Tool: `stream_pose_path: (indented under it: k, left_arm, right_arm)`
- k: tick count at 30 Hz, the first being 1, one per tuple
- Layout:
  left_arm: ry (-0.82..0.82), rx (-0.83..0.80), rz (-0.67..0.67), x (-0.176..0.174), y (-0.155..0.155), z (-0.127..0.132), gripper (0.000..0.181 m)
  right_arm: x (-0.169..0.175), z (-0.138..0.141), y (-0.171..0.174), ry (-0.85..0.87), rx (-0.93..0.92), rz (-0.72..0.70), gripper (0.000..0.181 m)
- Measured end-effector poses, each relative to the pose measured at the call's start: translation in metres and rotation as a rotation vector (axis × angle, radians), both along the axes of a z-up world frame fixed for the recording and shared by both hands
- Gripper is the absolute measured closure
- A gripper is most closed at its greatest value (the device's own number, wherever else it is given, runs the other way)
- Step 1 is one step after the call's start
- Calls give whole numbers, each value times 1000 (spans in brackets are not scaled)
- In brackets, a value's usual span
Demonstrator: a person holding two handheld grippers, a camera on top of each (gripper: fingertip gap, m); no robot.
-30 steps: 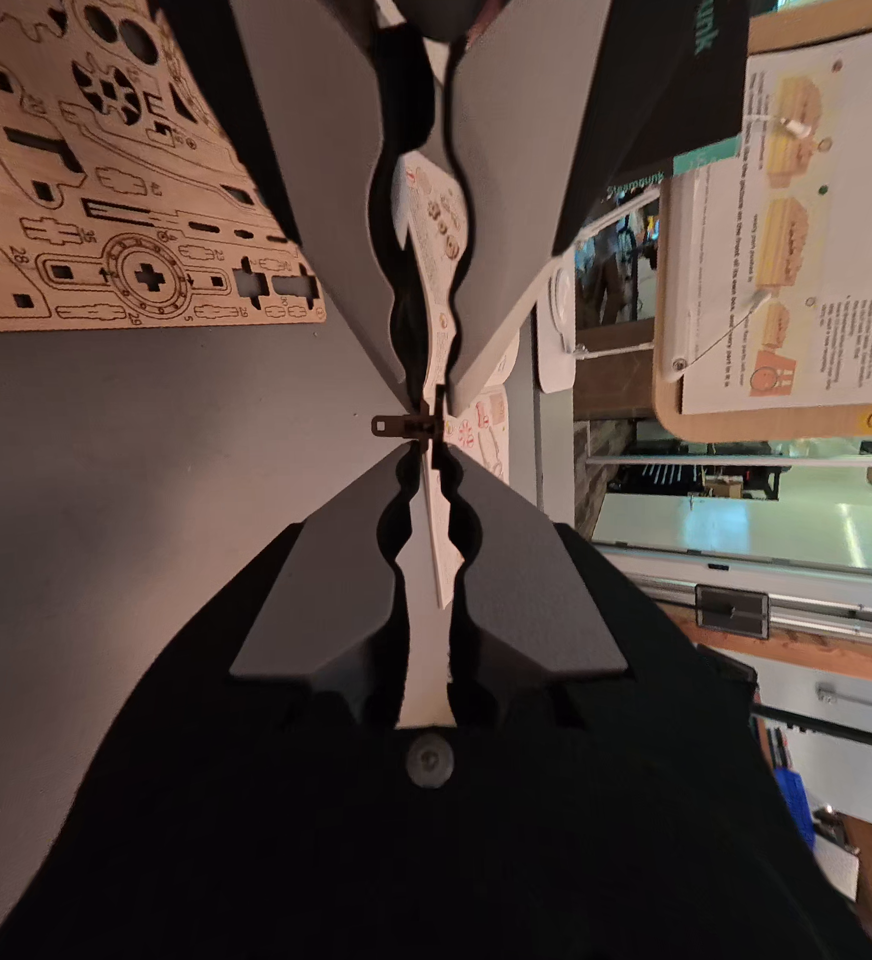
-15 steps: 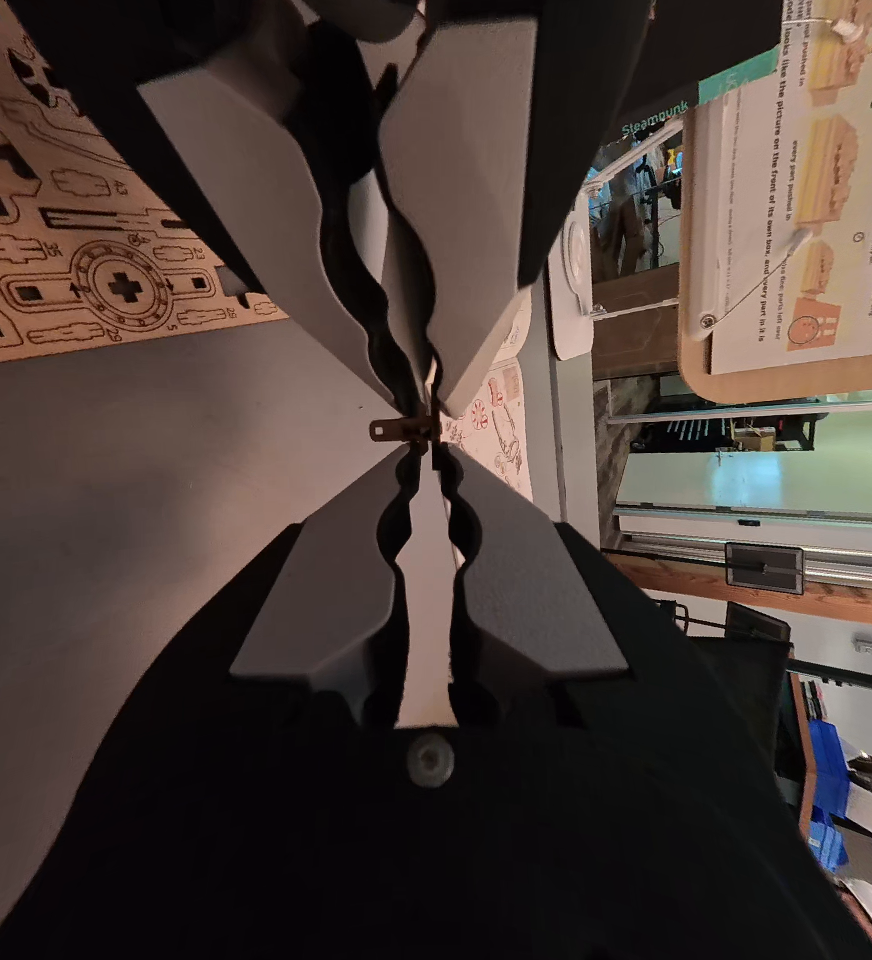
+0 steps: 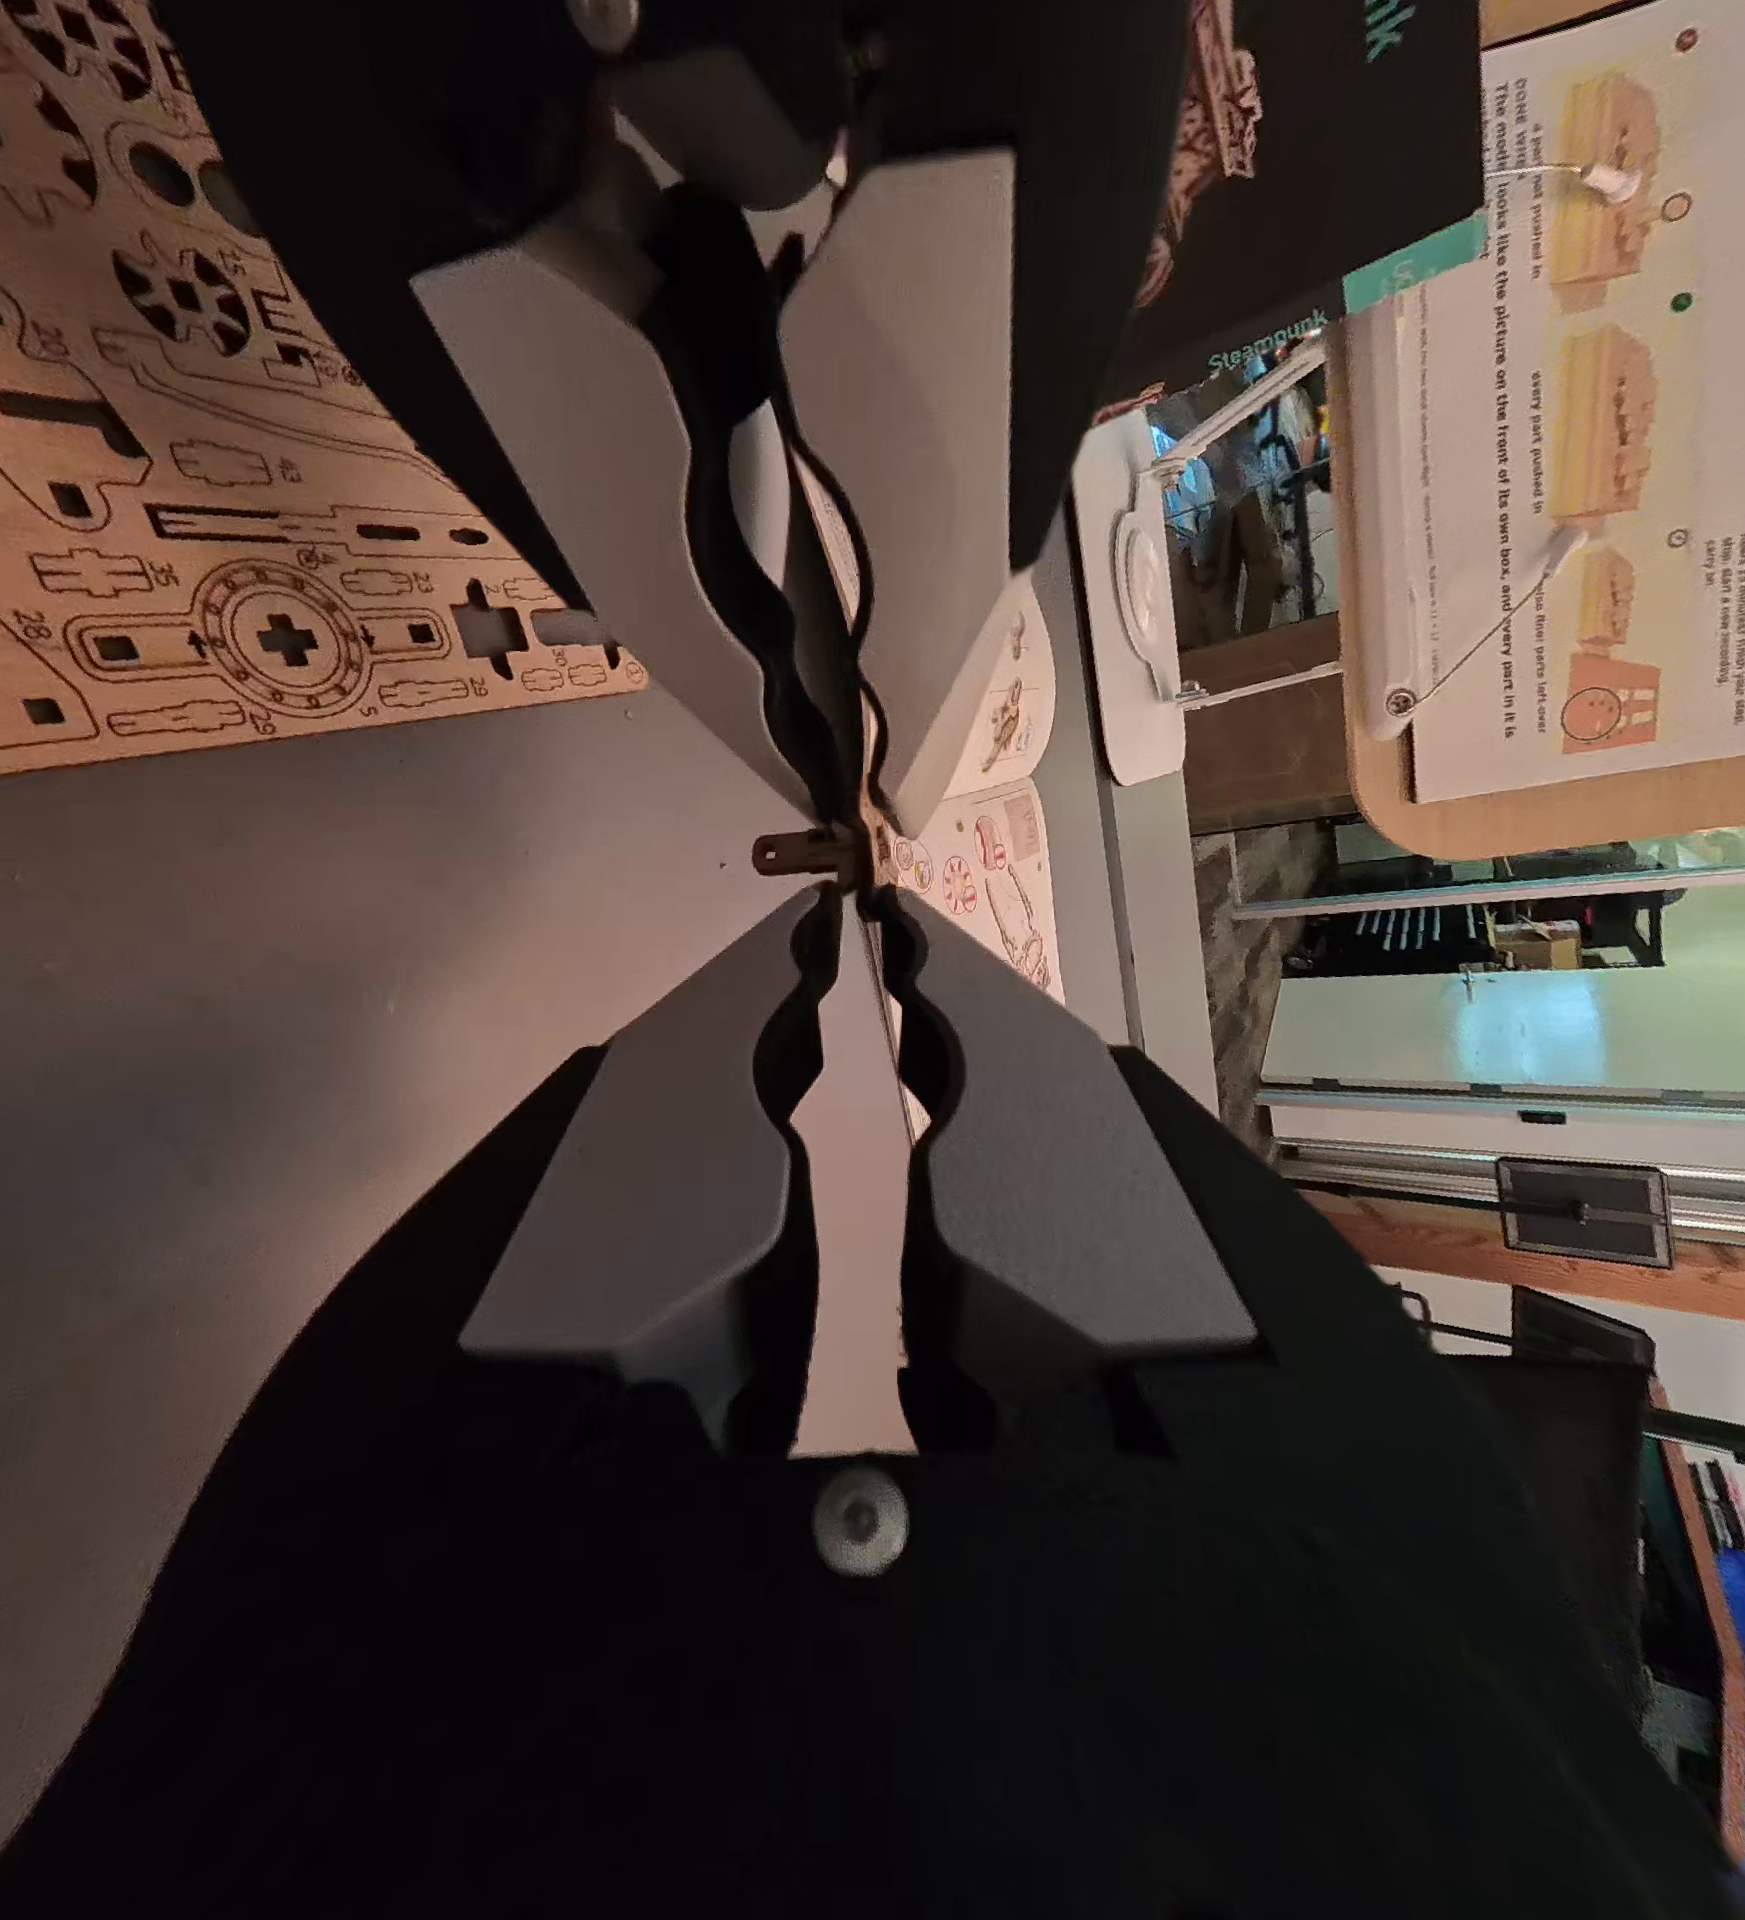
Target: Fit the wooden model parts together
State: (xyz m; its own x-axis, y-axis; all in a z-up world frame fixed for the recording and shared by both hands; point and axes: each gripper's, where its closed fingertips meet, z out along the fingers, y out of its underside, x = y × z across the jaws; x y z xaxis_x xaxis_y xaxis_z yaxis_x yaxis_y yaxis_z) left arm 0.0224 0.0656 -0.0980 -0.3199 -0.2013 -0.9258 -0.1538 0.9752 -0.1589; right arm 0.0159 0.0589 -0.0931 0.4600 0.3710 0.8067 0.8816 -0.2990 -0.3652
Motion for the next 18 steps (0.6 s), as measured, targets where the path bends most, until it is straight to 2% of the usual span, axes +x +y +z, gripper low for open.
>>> stream_pose_path:
  k: [18]
  left_arm:
    - [21, -10, 11, -1, -4, -2, 176]
  right_arm:
    - [3, -4, 2, -75, 4, -12, 176]
